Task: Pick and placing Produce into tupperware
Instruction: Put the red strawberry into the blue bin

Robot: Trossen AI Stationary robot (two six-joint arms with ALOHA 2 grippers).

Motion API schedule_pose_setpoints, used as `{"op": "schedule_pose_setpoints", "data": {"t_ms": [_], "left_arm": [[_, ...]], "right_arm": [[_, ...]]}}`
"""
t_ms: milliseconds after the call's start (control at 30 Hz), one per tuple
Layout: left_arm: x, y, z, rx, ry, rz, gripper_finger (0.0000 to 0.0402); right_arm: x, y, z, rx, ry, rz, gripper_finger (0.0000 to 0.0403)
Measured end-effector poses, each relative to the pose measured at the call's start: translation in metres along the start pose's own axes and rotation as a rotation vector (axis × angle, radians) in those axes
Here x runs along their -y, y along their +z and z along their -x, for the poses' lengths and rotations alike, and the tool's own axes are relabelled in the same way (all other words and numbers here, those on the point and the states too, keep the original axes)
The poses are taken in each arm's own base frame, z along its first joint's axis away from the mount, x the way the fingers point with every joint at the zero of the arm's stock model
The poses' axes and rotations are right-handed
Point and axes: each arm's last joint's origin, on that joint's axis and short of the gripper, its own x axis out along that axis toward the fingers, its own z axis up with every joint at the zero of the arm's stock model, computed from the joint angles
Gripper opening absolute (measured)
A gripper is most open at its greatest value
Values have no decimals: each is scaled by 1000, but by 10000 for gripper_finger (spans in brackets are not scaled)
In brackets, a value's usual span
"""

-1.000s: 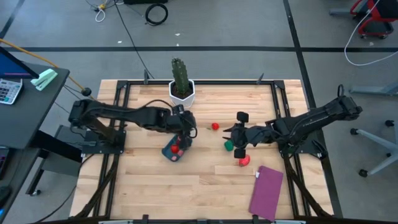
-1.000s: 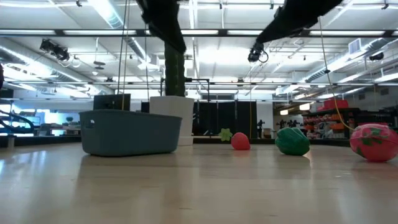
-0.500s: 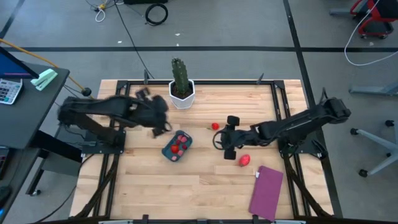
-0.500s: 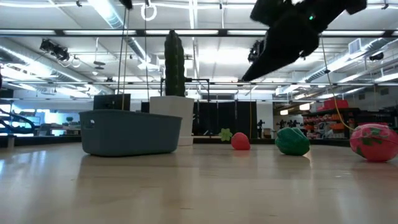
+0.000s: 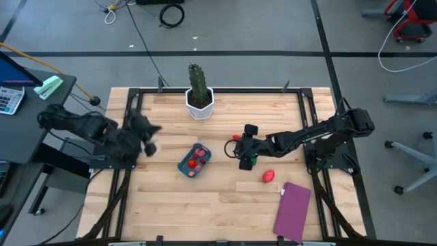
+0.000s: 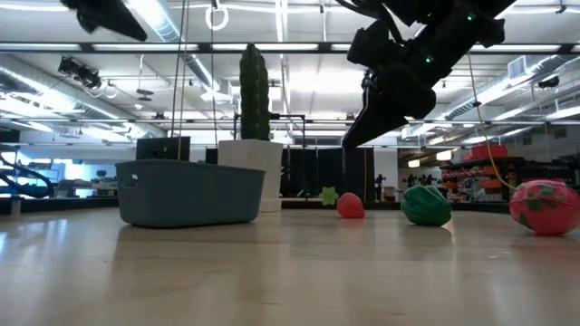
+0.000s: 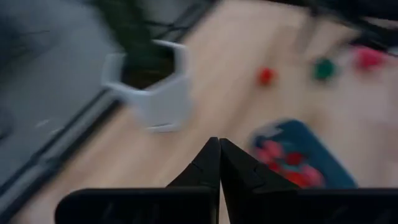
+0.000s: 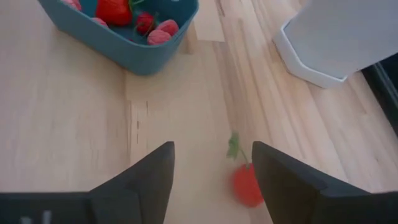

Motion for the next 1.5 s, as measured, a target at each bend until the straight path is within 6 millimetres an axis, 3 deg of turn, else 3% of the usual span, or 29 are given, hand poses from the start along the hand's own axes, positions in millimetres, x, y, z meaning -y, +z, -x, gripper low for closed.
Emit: {"op": "schedule_pose_setpoints", "data": {"t_ms": [200,433,700,967,1167,1500], "left_arm": [[23,-52,-32,161,-324,-96,9],[32,-90,-65,315,-359,-100,17],[27,-87,-70,336,-318,-75,21],[24,-87,-72,322,-292,-82,73],[24,-87,-73,329,-281,-118,112],[24,-86,-73,330,-281,-118,133]], "right_arm": [[10,0,-10,-2,49,-20,224],[19,-10,-35,-65,61,-4,225],[28,-14,-49,-66,43,-30,226],[32,-25,-71,-103,52,-10,226],[35,-26,-73,-104,43,-2,225],[37,-37,-86,-154,43,-3,186]]}}
